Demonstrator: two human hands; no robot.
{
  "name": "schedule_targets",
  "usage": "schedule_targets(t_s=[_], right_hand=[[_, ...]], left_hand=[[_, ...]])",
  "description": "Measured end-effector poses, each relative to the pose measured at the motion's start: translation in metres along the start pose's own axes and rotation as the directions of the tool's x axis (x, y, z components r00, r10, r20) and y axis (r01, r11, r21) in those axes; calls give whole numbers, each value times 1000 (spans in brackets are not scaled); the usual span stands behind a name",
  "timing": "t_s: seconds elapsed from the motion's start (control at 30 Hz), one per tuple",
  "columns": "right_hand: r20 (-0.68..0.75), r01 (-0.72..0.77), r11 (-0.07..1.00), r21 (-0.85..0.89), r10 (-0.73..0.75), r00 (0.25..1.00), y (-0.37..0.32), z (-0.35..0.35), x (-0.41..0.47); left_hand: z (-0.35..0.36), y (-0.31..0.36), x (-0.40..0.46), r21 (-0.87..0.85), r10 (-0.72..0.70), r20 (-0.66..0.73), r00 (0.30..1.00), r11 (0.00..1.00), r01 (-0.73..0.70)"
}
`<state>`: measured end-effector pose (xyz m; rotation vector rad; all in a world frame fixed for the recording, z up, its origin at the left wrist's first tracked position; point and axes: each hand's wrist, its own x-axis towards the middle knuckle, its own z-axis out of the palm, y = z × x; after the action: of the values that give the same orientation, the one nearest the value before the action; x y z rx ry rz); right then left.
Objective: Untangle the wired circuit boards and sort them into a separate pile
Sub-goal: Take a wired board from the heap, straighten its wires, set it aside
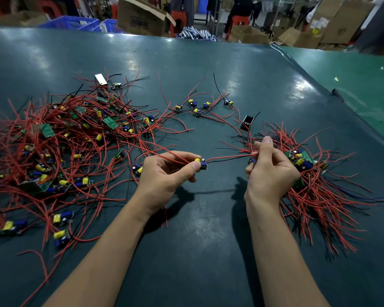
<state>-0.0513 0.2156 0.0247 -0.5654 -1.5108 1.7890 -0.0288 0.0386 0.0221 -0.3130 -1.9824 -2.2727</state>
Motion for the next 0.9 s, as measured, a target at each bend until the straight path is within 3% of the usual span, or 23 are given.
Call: schedule_targets(t_s=[0.17,0.27,0.3,0.37,0.43,0.5,0.63,0.7,0.8,0.83,0.9], right_hand=[[-11,-61,996,-71,60,998,3,1,-3],[191,-258,952,163,226,955,-4,3,-10],[327,-379,899,219,299,897,-7,4,-14],[580,-493,863,109,347,737,-9,7,-24],[764,-380,923,-64,290,577,-8,10,-40],[823,-238,966,-98,213,527,-7,12,-51],[782,-19,999,-49,51,621,-4,12,-52],[701,16,1000,-4,-8,713,-3,13,-54],[361,-74,989,131,22,932,-7,13,-49],[225,-139,968,209,91,970,-10,12,-41],[96,-299,881,368,284,954,-13,5,-24]], left_hand=[[1,-2,-1,11,6,7,1000,1000,-7],[-2,-3,1,-84,-18,-79,997,996,11],[-3,-3,2,-141,-37,-110,993,990,21],[-4,-4,4,-229,-74,-140,987,972,40],[-5,-5,4,-235,-87,-103,991,970,61],[-7,-6,3,-193,-92,-53,994,978,80],[-10,-6,4,-169,-112,-8,994,980,109],[-9,-7,6,-228,-120,21,993,966,122],[-13,-6,8,-229,-76,-41,996,971,65],[-15,-6,9,-188,-53,-79,996,981,37],[-20,-5,10,-90,-7,-159,987,996,-7]])
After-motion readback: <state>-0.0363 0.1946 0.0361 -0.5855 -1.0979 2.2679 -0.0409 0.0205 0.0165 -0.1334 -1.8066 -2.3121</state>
